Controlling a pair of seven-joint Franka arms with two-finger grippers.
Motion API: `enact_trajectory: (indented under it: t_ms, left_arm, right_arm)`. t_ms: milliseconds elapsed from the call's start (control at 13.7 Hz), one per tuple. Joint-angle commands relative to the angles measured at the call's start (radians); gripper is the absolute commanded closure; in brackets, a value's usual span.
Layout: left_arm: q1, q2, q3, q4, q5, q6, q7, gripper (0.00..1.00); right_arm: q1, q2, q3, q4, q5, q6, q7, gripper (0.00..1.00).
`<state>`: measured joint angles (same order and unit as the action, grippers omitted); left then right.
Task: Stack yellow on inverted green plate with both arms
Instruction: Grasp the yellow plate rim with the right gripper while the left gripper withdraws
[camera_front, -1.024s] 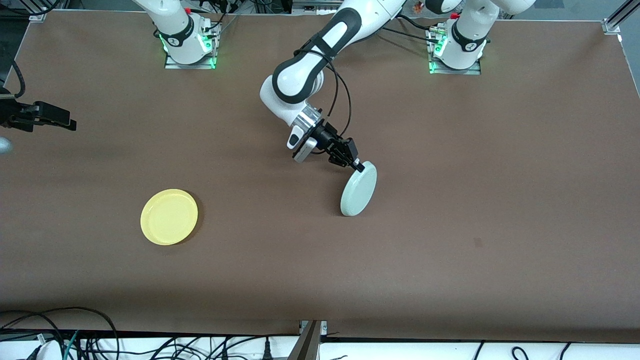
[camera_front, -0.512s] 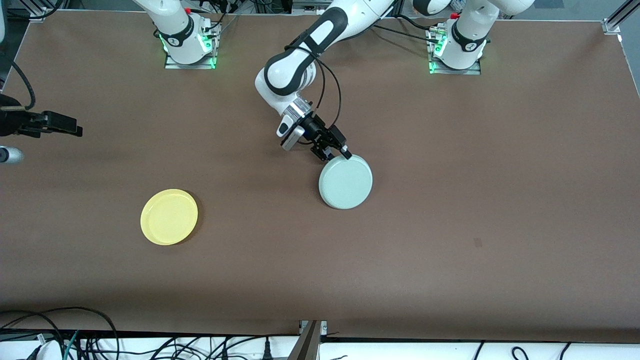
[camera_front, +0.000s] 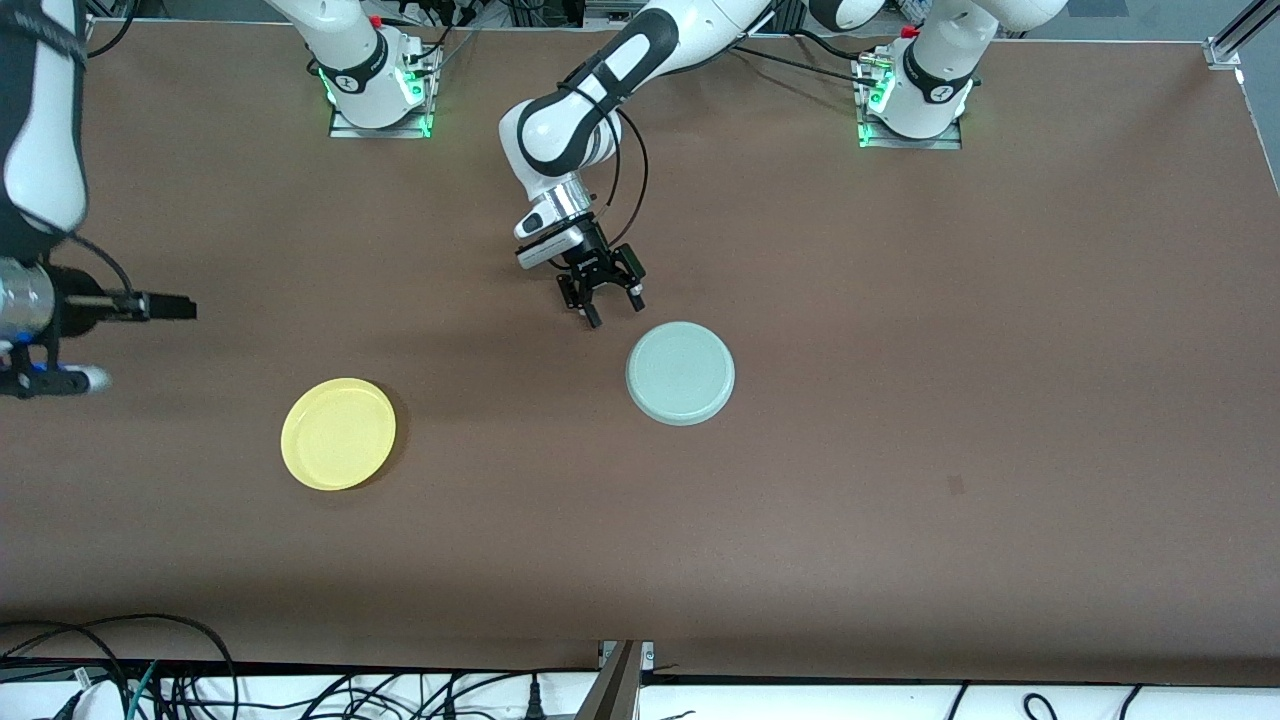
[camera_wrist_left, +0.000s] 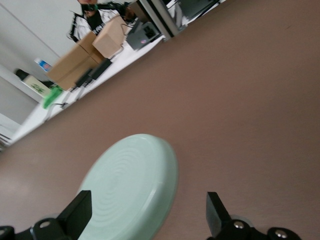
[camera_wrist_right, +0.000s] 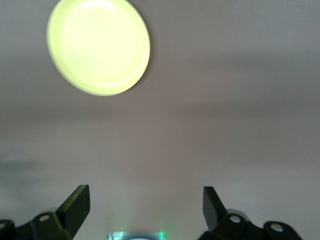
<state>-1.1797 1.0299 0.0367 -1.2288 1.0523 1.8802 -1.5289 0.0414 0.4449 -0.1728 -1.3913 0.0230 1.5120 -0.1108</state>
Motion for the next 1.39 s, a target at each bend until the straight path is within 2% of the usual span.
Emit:
enact_trajectory:
  t_ms: [0, 146, 220, 366, 512, 659, 878, 1171, 1244, 1317]
  left_arm:
    - [0.056, -0.007, 0.002, 0.061, -0.093, 0.088, -0.024, 0.0]
    - [0.136, -0.008, 0.0, 0.138, -0.3, 0.119, 0.045, 0.0]
    - [0.185, -0.008, -0.003, 0.184, -0.437, 0.119, 0.134, 0.0]
    - [0.303, -0.033, -0.001, 0.254, -0.746, 0.119, 0.295, 0.0]
    - [0.414, -0.079, -0.003, 0.267, -0.9, 0.116, 0.363, 0.0]
    - [0.488, -0.126, -0.001, 0.265, -0.96, 0.102, 0.43, 0.0]
    - [0.583, -0.194, -0.003, 0.267, -0.985, -0.001, 0.577, 0.0]
    - [0.728, -0.313, -0.001, 0.267, -1.104, -0.201, 0.838, 0.0]
    - [0.765, -0.344, -0.001, 0.265, -1.104, -0.238, 0.907, 0.0]
    - [0.794, -0.373, 0.0, 0.264, -1.104, -0.274, 0.991, 0.0]
  right_arm:
    - [-0.012, 0.095, 0.006, 0.009, 0.041, 0.098, 0.02, 0.0]
    - [-0.008, 0.153, 0.006, 0.006, 0.046, 0.175, 0.02, 0.0]
    - [-0.008, 0.179, 0.009, -0.008, 0.049, 0.221, 0.02, 0.0]
    - [-0.011, 0.211, 0.009, -0.072, 0.118, 0.347, 0.019, 0.0]
    - [-0.014, 0.236, 0.009, -0.132, 0.133, 0.472, 0.008, 0.0]
    - [-0.021, 0.264, 0.012, -0.156, 0.149, 0.543, 0.006, 0.0]
    - [-0.021, 0.287, 0.012, -0.17, 0.222, 0.58, 0.005, 0.0]
    - [-0.021, 0.298, 0.012, -0.202, 0.267, 0.629, -0.012, 0.0]
    - [-0.021, 0.299, 0.012, -0.213, 0.279, 0.64, -0.026, 0.11]
    - [-0.021, 0.304, 0.012, -0.213, 0.288, 0.642, -0.046, 0.36]
